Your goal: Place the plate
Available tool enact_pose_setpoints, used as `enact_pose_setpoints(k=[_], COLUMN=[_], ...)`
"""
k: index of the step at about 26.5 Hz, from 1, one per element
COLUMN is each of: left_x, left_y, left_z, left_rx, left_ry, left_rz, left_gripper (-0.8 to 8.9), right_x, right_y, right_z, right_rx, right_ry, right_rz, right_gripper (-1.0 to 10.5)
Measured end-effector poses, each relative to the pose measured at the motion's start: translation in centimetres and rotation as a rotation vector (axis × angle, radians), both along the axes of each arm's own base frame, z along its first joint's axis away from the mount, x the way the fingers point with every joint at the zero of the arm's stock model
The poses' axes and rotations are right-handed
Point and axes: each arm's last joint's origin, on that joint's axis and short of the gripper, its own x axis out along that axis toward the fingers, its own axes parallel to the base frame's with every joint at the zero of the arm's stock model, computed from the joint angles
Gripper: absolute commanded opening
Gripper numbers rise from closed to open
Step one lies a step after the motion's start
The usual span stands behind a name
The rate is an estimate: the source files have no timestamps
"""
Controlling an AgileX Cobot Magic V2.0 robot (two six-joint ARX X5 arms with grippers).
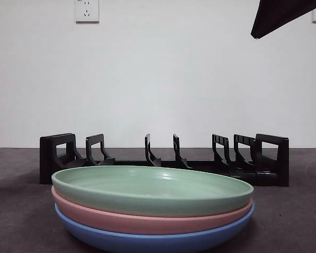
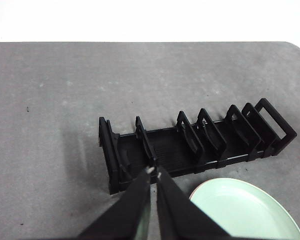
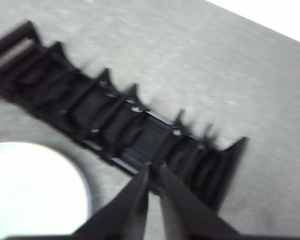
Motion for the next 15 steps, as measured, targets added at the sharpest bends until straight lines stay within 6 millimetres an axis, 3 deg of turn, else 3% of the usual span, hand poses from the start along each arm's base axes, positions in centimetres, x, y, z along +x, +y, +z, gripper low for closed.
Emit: enact_pose_setpoints(k=[15], left_x=[-0.25], left_y=[0.15], left_z=[0.11], left_rx=[0.001], left_ry=[-0.024], left_rz=[-0.002], left_gripper=[0.07], right_x=[0.13], right_y=[0.09], right_z=[0.40], right_rx=[0.023], right_ry=[-0.040], right_rz=[0.002], right_gripper=[0.2])
